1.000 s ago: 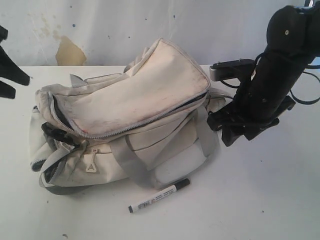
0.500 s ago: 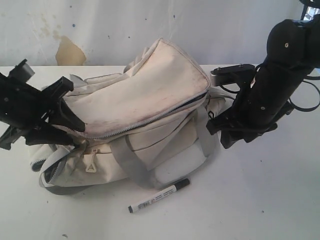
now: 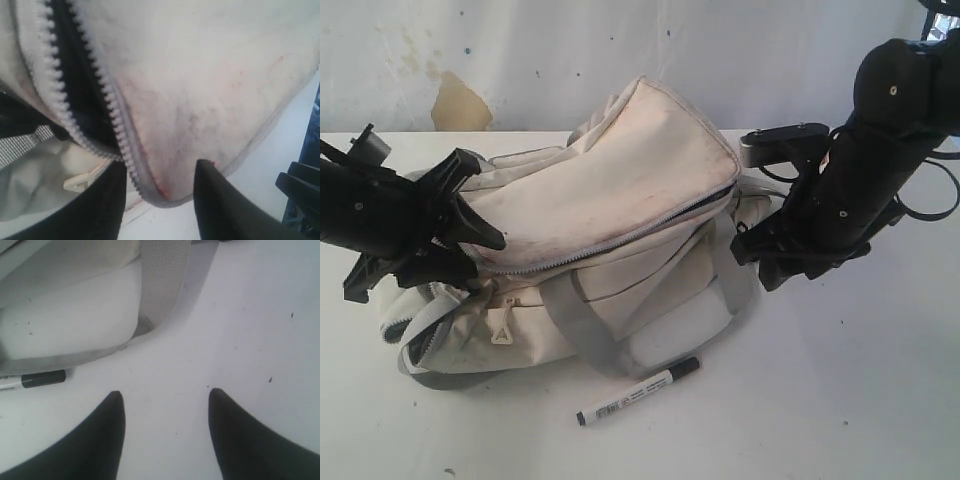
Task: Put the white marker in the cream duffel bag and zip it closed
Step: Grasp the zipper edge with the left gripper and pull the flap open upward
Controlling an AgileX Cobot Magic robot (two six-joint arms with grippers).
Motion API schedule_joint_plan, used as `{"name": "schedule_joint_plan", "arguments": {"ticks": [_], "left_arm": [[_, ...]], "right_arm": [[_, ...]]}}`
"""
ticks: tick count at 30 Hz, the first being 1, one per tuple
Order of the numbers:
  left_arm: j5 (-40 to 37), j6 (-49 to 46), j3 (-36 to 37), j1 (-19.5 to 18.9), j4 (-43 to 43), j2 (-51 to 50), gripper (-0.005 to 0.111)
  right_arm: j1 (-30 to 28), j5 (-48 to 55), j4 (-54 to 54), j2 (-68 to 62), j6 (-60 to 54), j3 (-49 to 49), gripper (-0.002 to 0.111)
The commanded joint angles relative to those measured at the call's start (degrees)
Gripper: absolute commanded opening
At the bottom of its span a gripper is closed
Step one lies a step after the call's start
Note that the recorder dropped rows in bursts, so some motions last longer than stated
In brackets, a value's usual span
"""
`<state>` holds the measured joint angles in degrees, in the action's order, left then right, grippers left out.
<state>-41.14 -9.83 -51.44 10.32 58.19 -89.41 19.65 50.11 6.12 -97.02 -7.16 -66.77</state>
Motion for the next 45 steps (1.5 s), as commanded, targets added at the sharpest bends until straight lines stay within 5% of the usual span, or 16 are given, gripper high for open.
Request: {"name": "schedule_joint_plan", "arguments": {"ticks": [1, 8, 17, 24, 33, 40, 45], "left_arm": [[-0.67, -0.35, 0.25, 0.32, 2.06, -1.82, 0.043], [-1.05, -2.76, 0.03, 0.32, 5.25, -3.23, 0.000], [-7.61, -9.41, 0.03, 0.13, 16.41, -3.23, 0.000], [-8.58, -9.22, 0.03, 0.13, 11.40, -3.23, 0.001], [-11.19, -8.11, 0.03, 0.13, 11.62, -3.23, 0.038], [-11.53, -8.11, 0.03, 0.13, 11.80, -3.23, 0.032], [-7.61, -8.11, 0.03, 0.13, 12.14, -3.23, 0.003]], "right_arm": [[-0.23, -0.62, -0.07, 0.42, -0.06, 0.18, 0.047], [-0.23, -0.62, -0.07, 0.42, -0.06, 0.18, 0.047], [-0.23, -0.61, -0.07, 0.42, -0.29, 0.18, 0.047], [-0.23, -0.61, -0.07, 0.42, -0.41, 0.18, 0.047], [-0.23, -0.37, -0.07, 0.42, -0.42, 0.18, 0.047], [-0.23, -0.48, -0.07, 0.42, -0.42, 0.18, 0.047], [-0.23, -0.48, -0.07, 0.42, -0.42, 0.18, 0.047]]}}
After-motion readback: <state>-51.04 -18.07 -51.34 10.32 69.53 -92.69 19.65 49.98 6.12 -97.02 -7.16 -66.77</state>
